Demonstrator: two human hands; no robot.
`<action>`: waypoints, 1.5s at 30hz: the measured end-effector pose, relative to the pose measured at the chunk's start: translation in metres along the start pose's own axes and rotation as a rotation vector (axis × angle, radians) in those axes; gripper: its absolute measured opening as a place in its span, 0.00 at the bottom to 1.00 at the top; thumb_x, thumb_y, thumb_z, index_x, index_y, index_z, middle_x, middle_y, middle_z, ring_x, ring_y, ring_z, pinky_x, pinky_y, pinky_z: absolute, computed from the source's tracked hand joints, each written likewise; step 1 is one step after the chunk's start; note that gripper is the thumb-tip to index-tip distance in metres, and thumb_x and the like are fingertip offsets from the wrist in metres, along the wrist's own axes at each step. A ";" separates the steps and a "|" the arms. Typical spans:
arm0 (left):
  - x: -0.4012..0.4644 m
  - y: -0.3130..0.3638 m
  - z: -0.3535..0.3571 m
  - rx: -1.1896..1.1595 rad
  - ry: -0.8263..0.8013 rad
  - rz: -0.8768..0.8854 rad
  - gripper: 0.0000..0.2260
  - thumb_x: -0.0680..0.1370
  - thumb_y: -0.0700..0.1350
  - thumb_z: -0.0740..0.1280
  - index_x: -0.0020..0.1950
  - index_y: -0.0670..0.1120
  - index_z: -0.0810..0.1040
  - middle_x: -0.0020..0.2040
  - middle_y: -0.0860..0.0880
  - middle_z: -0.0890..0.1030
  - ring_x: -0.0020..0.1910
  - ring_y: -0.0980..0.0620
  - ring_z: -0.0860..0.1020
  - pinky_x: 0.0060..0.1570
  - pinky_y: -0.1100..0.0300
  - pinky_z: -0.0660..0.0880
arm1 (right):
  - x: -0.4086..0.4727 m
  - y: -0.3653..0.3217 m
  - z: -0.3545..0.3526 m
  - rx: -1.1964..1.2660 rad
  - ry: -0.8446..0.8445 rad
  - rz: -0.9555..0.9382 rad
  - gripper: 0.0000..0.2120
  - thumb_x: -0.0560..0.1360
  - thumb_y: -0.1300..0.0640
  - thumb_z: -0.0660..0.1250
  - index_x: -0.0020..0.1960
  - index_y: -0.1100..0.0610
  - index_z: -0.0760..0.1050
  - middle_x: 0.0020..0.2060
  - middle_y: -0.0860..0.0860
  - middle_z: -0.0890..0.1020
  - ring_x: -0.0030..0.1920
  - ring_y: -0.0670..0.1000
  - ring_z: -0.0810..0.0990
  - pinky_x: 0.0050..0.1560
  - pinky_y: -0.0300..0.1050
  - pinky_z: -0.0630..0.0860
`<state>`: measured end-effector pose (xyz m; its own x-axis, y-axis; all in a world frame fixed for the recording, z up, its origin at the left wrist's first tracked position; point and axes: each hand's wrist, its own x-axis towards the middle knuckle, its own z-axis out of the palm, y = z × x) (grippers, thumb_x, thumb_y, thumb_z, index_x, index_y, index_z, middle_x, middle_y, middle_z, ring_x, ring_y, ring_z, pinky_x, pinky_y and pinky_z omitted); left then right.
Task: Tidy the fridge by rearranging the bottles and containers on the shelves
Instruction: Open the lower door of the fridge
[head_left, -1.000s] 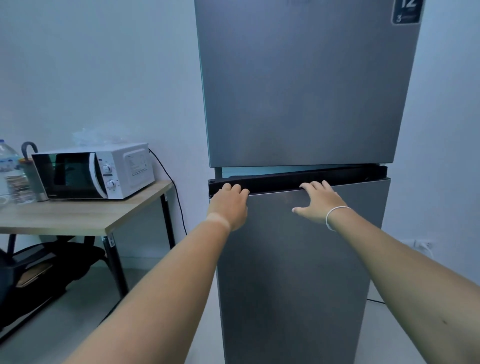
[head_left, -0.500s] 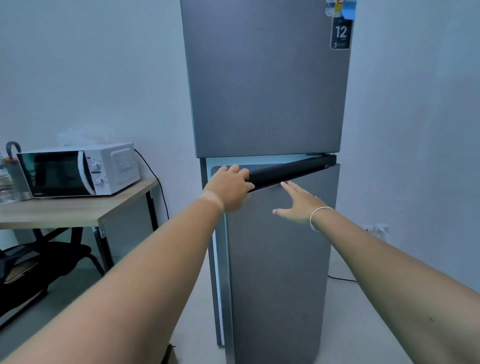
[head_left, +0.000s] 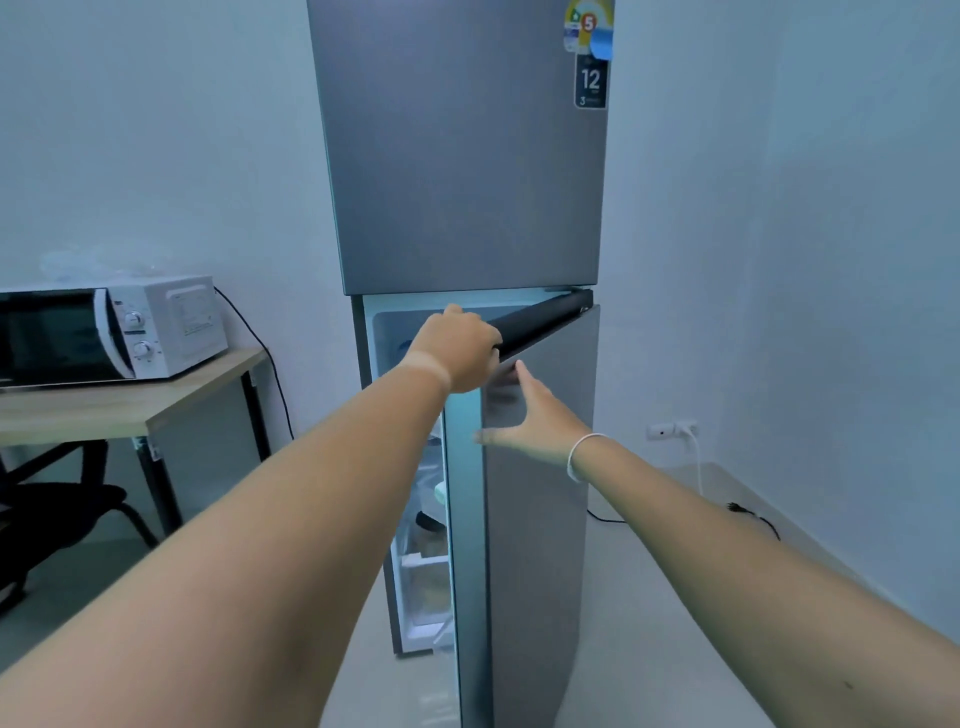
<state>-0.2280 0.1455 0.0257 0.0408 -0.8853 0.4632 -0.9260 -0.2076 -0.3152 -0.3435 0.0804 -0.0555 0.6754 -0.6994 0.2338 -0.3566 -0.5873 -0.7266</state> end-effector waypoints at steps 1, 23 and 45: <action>0.000 0.005 -0.003 -0.033 0.000 -0.002 0.11 0.80 0.44 0.54 0.43 0.44 0.73 0.44 0.43 0.78 0.50 0.42 0.70 0.47 0.53 0.69 | -0.003 0.000 0.001 0.045 0.026 0.001 0.56 0.64 0.41 0.75 0.77 0.50 0.42 0.75 0.43 0.58 0.74 0.46 0.60 0.65 0.43 0.64; 0.047 0.185 -0.043 -0.402 0.082 0.292 0.11 0.79 0.47 0.57 0.45 0.41 0.73 0.46 0.40 0.81 0.43 0.43 0.73 0.39 0.57 0.60 | -0.114 0.098 -0.124 0.186 0.510 0.229 0.30 0.72 0.49 0.70 0.70 0.52 0.62 0.59 0.48 0.74 0.57 0.49 0.72 0.52 0.41 0.67; 0.039 0.171 0.025 -0.479 -0.112 0.203 0.23 0.81 0.50 0.55 0.76 0.47 0.60 0.73 0.45 0.68 0.71 0.43 0.65 0.68 0.48 0.67 | -0.134 0.133 -0.162 0.113 0.703 0.413 0.34 0.76 0.53 0.63 0.77 0.52 0.51 0.75 0.51 0.63 0.73 0.55 0.64 0.71 0.51 0.65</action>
<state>-0.3749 0.0653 -0.0313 -0.1419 -0.9325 0.3323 -0.9859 0.1631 0.0367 -0.5861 0.0302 -0.0791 -0.0718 -0.9639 0.2563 -0.3956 -0.2083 -0.8945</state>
